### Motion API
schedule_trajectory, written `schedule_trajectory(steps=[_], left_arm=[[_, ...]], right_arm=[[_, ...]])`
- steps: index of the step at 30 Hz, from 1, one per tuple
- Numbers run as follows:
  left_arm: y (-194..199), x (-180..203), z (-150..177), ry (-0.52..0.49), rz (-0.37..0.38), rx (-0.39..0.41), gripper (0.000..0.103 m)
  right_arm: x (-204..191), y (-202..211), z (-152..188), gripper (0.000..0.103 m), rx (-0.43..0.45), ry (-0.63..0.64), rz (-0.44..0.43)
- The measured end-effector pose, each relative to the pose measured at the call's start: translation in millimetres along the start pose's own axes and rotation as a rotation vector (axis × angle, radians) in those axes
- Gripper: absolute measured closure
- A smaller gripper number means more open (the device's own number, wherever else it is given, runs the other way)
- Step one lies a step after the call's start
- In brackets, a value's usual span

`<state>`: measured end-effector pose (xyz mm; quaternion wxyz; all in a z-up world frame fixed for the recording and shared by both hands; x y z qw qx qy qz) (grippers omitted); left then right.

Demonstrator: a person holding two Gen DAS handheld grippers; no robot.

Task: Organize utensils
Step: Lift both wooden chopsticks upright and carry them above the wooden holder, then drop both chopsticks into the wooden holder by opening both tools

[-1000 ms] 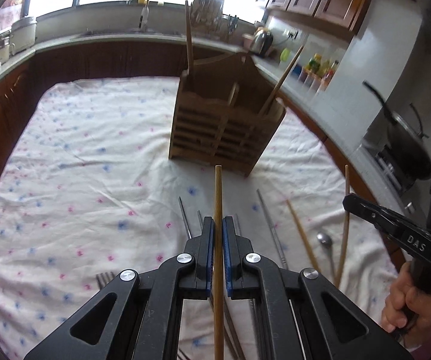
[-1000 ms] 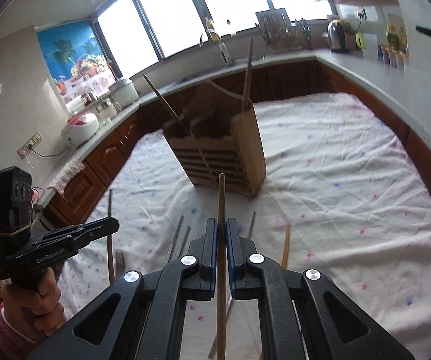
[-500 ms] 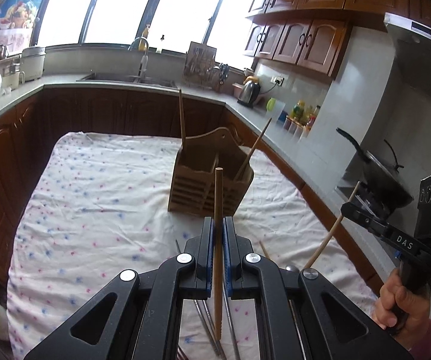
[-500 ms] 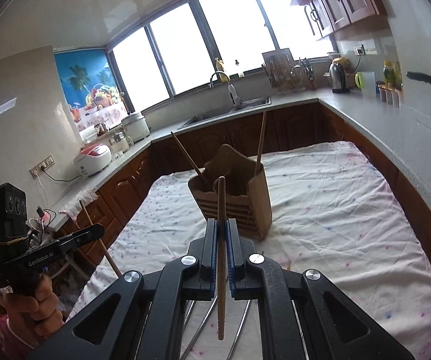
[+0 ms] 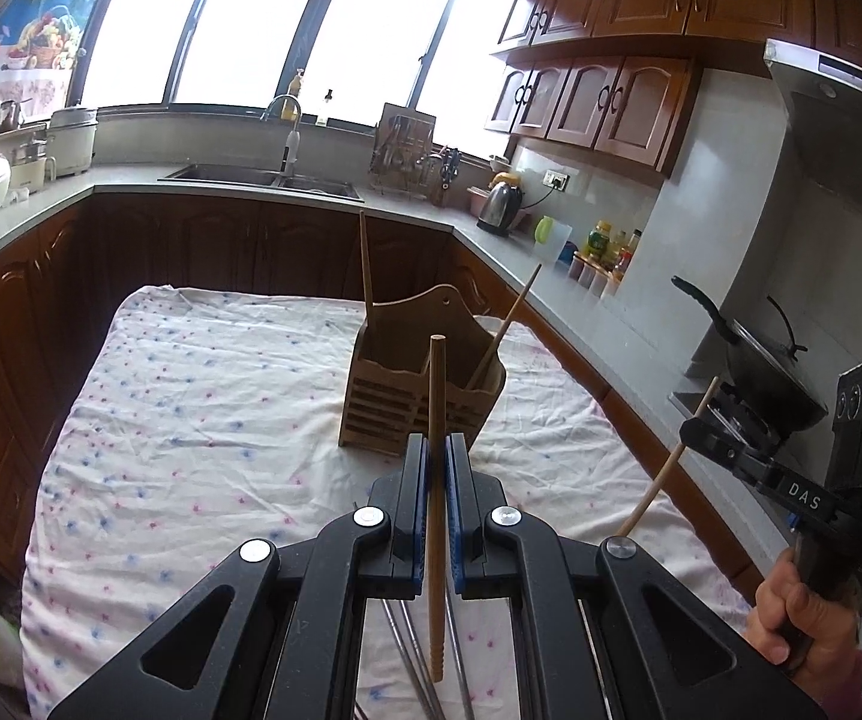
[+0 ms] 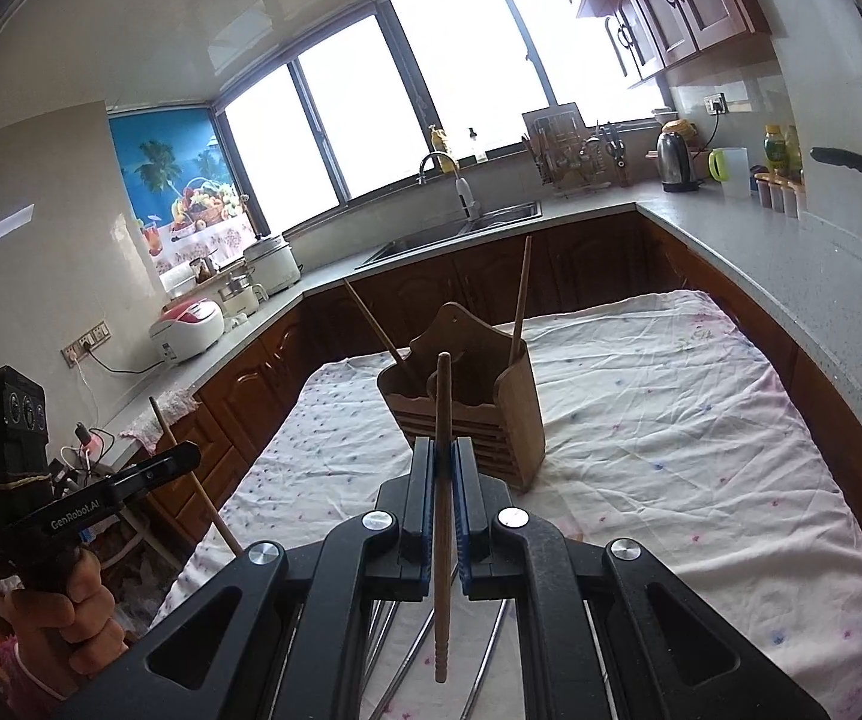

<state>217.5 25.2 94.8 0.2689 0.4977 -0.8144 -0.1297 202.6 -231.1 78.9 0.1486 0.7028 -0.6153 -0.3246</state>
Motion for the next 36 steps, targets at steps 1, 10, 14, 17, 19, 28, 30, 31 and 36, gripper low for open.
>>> schedule_trajectory(steps=[1, 10, 14, 17, 19, 28, 30, 31, 36], left_arm=[[0, -1, -1, 0.0, 0.0, 0.002, 0.099], [-7, -6, -13, 0.004, 0.004, 0.037, 0.099], [-12, -10, -26, 0.001, 0.0, 0.066, 0.099], [-17, -15, -39, -0.003, -0.006, 0.092, 0.099], [-22, -18, -50, -0.009, -0.01, 0.116, 0.099], [-50, -34, -97, -0.02, -0.025, 0.222, 0.099], [-61, -38, -108, -0.028, -0.039, 0.251, 0.099], [-67, -40, -110, -0.027, -0.043, 0.259, 0.099], [-103, -56, -120, -0.003, -0.06, 0.301, 0.099]], right_arm=[[0, 0, -1, 0.097, 0.002, -0.003, 0.0], [4, -9, -15, 0.097, 0.03, -0.015, 0.002], [6, -16, -31, 0.097, 0.058, -0.022, 0.006], [7, -21, -47, 0.097, 0.09, -0.026, 0.011], [7, -25, -58, 0.097, 0.114, -0.028, 0.013], [5, -52, -117, 0.097, 0.228, -0.039, 0.018], [4, -61, -127, 0.097, 0.249, -0.041, 0.02], [4, -67, -131, 0.097, 0.255, -0.038, 0.022], [4, -95, -138, 0.097, 0.273, -0.013, 0.054]])
Point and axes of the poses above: each gripper's, at about its wrist camera, not at the fingertips, and y roughly against the way its jaws point, x to its right, z to its underside, the point moved 2 cm from there along -y, roughly the way its jaws point, and after that the axes turned 8 degrees about z, right-handed, at the moved point
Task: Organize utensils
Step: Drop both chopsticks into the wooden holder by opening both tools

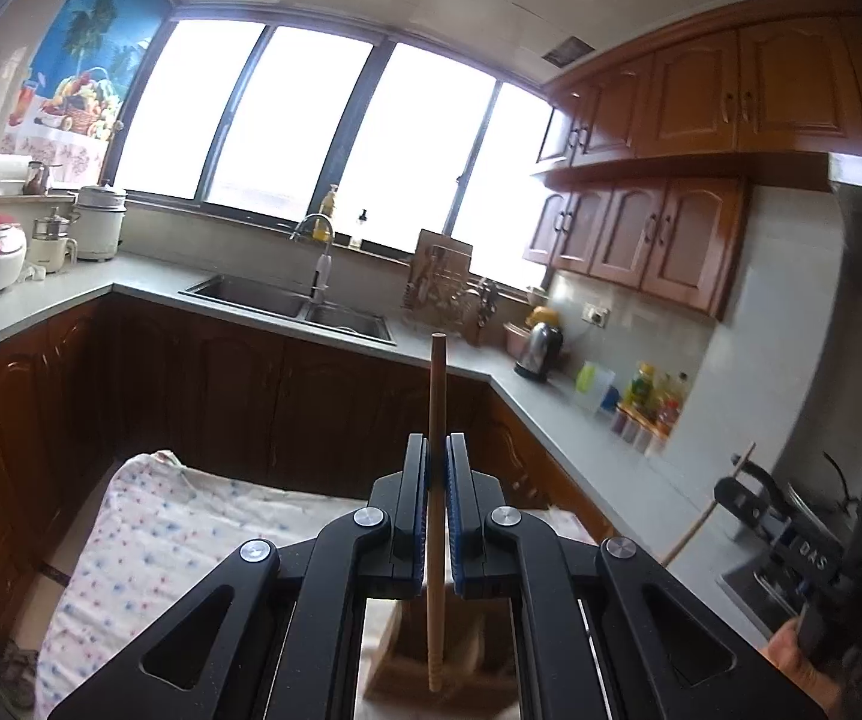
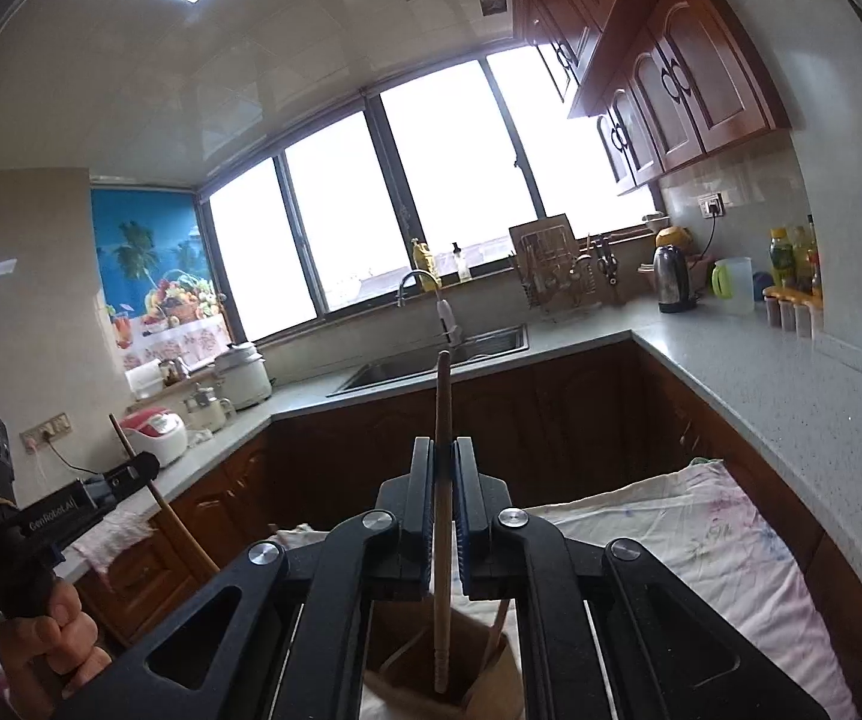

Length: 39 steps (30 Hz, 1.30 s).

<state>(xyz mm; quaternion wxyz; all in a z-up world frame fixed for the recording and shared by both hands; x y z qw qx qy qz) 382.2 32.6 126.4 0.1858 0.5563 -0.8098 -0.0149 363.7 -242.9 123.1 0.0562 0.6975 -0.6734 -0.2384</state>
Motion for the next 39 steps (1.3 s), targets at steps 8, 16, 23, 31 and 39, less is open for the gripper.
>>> schedule_trajectory(steps=[8, 16, 23, 31, 39], left_arm=[[-68, -17, 43, 0.05, -0.028, -0.018, 0.099], [-122, -26, 86, 0.047, -0.05, -0.108, 0.099], [-141, -36, 86, 0.038, -0.054, -0.162, 0.099], [-128, -38, 76, 0.051, -0.053, -0.181, 0.098], [-126, -37, 78, 0.053, -0.054, -0.196, 0.098]], right_arm=[[15, -37, 36, 0.097, -0.047, -0.019, 0.016], [23, -59, 71, 0.097, -0.13, -0.023, 0.023], [20, -65, 80, 0.097, -0.175, -0.003, 0.026], [22, -68, 78, 0.097, -0.19, -0.014, 0.028], [25, -65, 76, 0.09, -0.195, -0.032, 0.016]])
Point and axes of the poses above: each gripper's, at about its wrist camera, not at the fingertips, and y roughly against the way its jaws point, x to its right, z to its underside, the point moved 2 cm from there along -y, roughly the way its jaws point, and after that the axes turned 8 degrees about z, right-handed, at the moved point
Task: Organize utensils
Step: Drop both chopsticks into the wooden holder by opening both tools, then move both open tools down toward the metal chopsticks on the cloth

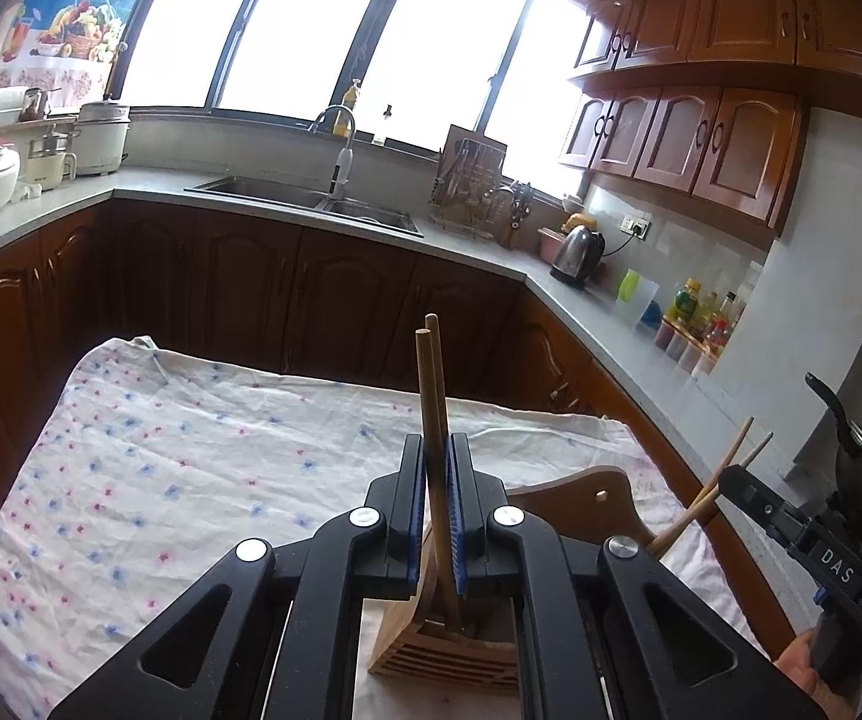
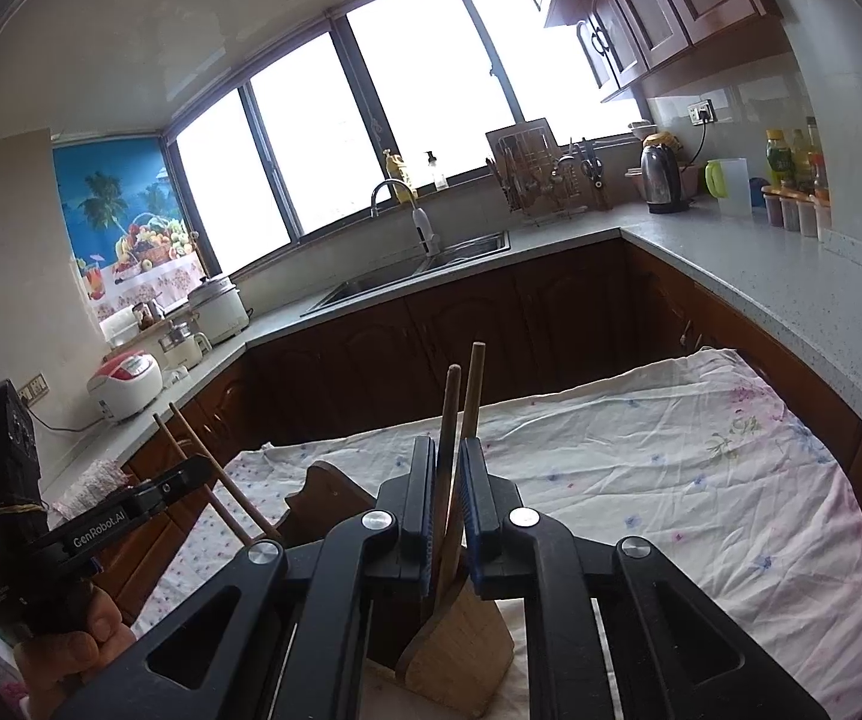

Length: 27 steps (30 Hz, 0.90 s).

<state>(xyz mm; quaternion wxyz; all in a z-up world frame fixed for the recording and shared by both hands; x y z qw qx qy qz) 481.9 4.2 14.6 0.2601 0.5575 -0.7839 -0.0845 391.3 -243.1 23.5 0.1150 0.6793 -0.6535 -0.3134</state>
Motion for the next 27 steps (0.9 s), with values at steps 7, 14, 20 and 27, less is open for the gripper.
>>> schedule_trajectory(steps=[7, 14, 20, 27], left_arm=[[24, 5, 1, -0.013, -0.018, 0.021, 0.048], [63, 4, 16, 0.003, -0.037, 0.039, 0.02], [98, 9, 33, 0.006, -0.049, 0.025, 0.015], [140, 9, 53, 0.04, -0.046, 0.004, 0.015]], right_arm=[[10, 25, -4, 0.042, 0.053, -0.062, -0.026], [11, 59, -2, 0.008, 0.1, -0.088, -0.063], [6, 82, 7, 0.008, 0.091, -0.075, -0.076], [4, 110, 30, 0.008, 0.068, -0.07, -0.073]])
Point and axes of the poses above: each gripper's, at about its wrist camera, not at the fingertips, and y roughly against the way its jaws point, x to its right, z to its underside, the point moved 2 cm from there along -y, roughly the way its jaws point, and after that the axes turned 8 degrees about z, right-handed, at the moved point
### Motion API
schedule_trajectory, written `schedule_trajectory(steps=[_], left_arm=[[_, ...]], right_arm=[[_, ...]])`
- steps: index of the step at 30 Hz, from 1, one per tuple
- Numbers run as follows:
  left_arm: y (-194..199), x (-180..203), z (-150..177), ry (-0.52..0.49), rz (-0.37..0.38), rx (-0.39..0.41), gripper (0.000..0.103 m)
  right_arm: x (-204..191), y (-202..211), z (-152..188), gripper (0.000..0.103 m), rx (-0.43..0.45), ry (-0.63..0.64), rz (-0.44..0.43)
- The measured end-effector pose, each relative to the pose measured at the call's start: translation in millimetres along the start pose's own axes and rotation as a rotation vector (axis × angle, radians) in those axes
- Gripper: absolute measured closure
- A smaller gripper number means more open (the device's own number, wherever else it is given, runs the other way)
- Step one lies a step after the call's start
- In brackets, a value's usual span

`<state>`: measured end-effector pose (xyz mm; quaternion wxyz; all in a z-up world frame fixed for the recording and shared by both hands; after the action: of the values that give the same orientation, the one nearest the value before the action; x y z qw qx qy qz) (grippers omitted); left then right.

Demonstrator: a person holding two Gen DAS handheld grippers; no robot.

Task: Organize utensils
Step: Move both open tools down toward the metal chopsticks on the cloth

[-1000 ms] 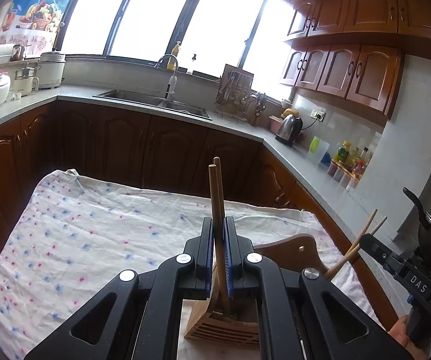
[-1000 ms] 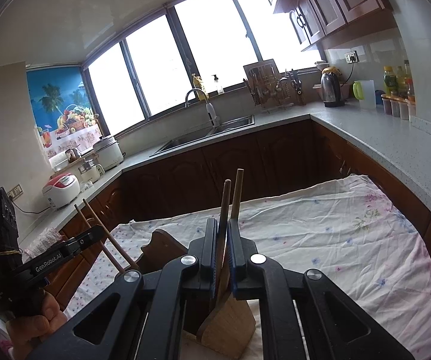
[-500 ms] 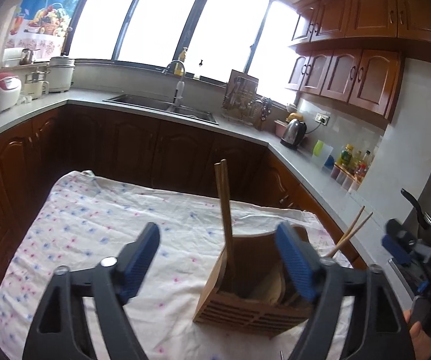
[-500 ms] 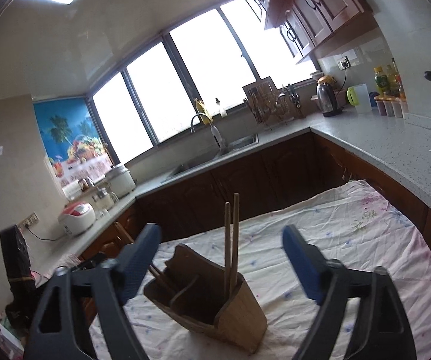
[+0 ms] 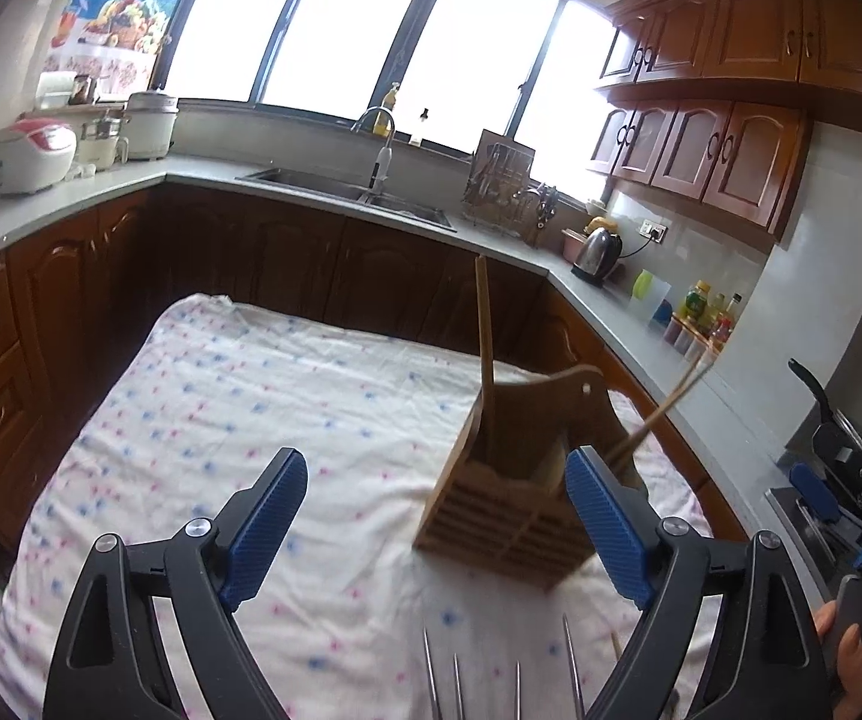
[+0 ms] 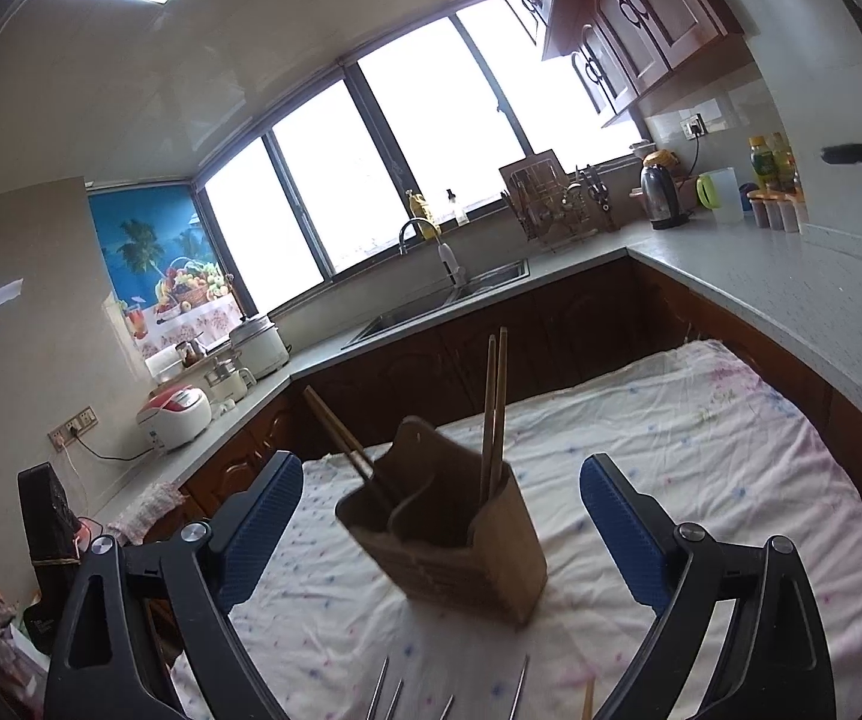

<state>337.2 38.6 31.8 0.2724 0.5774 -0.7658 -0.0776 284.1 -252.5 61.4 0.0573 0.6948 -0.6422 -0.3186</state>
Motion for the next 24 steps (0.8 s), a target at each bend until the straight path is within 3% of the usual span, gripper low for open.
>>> schedule_trajectory(steps=[14, 24], left_arm=[[63, -3, 46, 0.05, -0.038, -0.081, 0.015], [73, -1, 72, 0.063, -0.055, -0.14, 0.015]], right_arm=[[9, 41, 61, 0.008, -0.098, -0.006, 0.041], [14, 46, 102, 0.008, -0.186, 0.018, 0.063]])
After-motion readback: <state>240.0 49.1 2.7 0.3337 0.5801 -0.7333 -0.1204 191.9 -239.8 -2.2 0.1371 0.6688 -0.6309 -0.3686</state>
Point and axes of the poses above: each gripper's, at about its wrist camera, not at the fingertips, and y roughly against the way its jaws point, x to its right, z to its underside, the point moved 2 cm from there along -y, roughly the way its jaws point, and after that the axes turned 8 degrees about z, right-handed, at the moved point
